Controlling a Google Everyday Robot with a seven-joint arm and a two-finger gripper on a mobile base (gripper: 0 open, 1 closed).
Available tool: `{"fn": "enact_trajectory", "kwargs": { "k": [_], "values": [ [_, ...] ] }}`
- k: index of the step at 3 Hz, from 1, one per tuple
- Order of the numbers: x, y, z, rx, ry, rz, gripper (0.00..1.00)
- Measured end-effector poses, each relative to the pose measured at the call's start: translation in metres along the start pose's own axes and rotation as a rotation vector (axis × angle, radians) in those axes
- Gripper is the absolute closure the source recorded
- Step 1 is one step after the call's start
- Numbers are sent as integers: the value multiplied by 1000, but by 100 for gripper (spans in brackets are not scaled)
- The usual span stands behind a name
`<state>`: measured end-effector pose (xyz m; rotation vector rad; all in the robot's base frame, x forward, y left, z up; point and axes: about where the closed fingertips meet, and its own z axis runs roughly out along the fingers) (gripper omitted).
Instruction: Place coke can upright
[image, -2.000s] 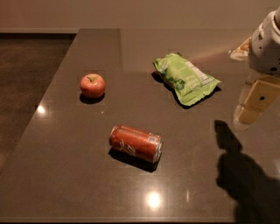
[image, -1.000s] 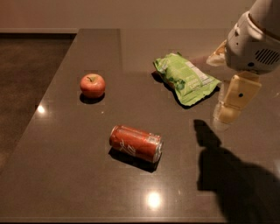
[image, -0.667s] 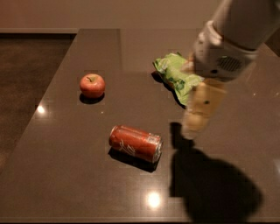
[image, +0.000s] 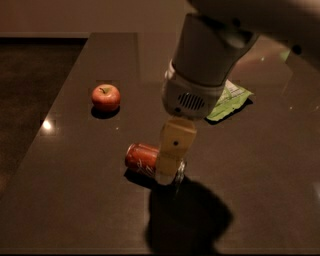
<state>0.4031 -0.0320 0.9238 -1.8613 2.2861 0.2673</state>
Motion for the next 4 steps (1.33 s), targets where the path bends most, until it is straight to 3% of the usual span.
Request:
{"fn": "enact_trajectory", "kwargs": {
  "k": [3, 4],
  "values": [
    [-34, 17, 71, -56, 110, 84, 2],
    [-34, 15, 82, -52, 131, 102, 25]
  ]
}}
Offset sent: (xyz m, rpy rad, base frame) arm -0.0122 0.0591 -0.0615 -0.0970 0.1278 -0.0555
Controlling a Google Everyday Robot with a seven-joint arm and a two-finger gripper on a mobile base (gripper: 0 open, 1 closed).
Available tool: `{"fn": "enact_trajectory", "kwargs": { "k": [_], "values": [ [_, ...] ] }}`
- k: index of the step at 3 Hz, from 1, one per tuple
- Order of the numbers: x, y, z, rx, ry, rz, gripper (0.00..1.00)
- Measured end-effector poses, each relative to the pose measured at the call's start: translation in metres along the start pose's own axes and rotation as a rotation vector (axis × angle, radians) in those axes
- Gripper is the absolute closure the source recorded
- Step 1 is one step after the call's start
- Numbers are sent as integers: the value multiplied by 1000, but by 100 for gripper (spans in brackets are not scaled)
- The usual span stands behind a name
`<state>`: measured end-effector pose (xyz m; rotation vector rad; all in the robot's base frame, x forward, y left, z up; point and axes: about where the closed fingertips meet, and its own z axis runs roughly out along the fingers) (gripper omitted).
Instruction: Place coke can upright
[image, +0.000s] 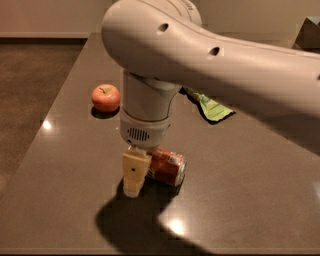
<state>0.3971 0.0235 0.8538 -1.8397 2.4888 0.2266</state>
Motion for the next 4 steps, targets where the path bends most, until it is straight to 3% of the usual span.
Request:
{"fn": "enact_trajectory", "kwargs": {
  "k": [1, 2, 3, 4],
  "values": [
    [1, -3, 2, 10, 9, 14, 47],
    [3, -10, -14, 9, -58, 18, 70],
    [8, -21, -46, 9, -206, 0, 94],
    [13, -32, -71, -13, -401, -32, 100]
  ]
}}
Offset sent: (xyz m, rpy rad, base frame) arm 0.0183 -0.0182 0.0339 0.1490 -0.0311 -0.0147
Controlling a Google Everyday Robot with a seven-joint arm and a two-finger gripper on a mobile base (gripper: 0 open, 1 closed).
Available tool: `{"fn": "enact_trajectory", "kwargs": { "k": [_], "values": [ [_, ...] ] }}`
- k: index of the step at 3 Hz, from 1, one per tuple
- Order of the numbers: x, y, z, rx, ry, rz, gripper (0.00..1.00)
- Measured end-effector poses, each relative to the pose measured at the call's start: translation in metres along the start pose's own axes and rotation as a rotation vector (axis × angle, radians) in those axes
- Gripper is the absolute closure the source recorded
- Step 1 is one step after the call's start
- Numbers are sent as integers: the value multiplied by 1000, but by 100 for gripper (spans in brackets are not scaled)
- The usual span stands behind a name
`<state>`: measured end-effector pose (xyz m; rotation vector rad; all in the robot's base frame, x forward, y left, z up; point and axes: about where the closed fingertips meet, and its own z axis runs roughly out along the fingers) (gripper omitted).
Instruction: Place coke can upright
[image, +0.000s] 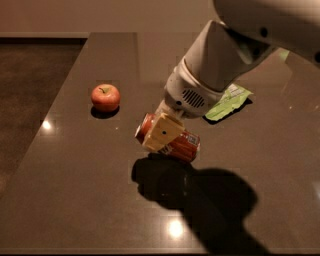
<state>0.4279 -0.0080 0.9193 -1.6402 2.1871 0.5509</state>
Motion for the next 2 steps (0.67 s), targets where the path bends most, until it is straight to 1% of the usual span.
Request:
{"fn": "enact_trajectory", "kwargs": {
  "k": [1, 2],
  "values": [
    [-4, -9, -18, -17, -209, -16, 100],
    [-5, -13, -24, -41, -400, -6, 100]
  ]
}}
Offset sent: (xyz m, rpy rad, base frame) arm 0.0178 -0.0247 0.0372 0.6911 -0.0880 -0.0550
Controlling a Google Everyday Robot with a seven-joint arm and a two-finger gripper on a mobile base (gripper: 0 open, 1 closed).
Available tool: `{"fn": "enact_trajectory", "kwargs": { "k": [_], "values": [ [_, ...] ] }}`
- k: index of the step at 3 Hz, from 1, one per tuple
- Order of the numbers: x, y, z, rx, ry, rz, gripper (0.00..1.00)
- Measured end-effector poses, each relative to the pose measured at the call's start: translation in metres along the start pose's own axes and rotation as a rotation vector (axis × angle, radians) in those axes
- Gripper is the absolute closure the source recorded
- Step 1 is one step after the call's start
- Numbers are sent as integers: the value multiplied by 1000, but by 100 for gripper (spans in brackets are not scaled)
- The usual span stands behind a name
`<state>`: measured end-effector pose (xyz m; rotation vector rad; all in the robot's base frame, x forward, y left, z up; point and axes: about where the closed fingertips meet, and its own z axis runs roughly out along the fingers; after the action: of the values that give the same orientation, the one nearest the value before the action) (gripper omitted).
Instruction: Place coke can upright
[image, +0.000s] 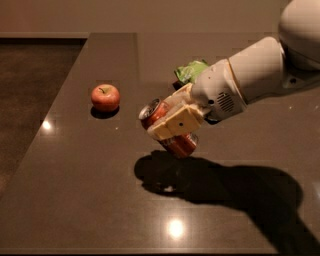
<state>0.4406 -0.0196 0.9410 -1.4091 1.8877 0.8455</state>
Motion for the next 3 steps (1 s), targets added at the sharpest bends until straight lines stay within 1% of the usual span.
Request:
{"fn": "enact_trajectory", "kwargs": {
  "k": [1, 2, 3],
  "values": [
    [-2, -1, -3, -16, -181, 16, 100],
    [-1, 2, -5, 0, -307, 5, 100],
    [6, 4, -2, 29, -398, 0, 100]
  ]
}}
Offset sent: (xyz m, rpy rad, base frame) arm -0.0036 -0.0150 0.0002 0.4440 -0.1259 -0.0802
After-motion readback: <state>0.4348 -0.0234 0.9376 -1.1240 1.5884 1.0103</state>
